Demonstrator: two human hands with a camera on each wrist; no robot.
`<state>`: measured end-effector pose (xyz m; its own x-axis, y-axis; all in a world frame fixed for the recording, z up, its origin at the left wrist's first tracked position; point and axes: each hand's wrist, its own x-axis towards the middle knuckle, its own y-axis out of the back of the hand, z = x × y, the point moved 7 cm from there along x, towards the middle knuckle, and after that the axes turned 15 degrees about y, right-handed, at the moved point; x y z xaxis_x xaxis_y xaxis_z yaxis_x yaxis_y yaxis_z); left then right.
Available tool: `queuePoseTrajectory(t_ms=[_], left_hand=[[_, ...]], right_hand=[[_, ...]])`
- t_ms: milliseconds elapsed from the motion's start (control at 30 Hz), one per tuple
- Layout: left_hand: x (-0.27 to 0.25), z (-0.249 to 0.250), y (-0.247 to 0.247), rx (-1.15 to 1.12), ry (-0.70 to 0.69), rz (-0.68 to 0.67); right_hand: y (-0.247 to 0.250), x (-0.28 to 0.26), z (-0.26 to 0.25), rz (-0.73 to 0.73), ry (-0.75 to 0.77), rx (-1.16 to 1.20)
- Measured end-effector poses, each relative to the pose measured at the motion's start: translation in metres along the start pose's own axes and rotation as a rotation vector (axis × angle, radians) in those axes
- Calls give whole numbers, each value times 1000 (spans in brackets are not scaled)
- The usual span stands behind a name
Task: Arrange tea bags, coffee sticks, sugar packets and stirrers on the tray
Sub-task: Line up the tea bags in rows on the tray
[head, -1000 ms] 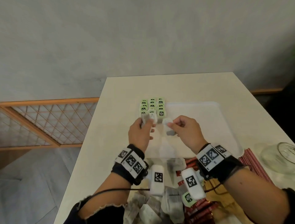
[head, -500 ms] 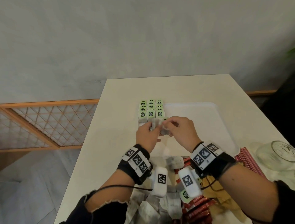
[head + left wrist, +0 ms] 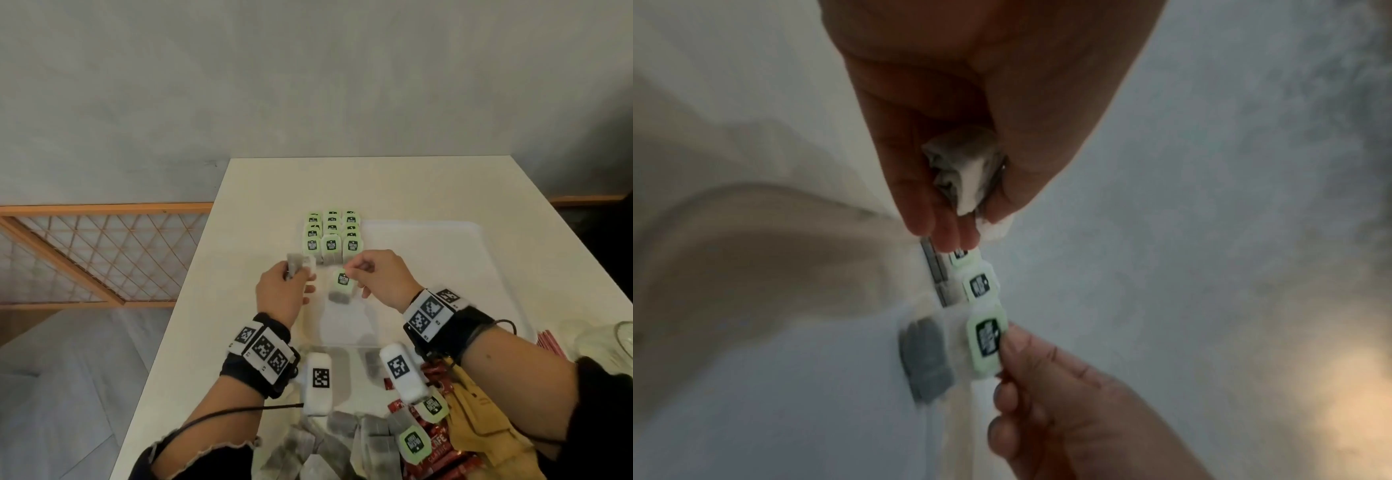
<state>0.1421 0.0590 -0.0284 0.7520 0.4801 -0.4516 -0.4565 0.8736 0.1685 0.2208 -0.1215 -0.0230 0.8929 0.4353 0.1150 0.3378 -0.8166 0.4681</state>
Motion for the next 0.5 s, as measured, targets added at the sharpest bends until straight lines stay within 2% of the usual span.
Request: queuePoseTrajectory(t_ms=[133,300,500], left_hand=[[17,-2,14,-48,40,38],[23,-1,15,-78,46,38],[21,0,8,-126,97,-40]], right_hand=[[-1,24,5,12,13,-92],[-7,48,0,80,63,-35],[-6,64,2,92,118,-133]])
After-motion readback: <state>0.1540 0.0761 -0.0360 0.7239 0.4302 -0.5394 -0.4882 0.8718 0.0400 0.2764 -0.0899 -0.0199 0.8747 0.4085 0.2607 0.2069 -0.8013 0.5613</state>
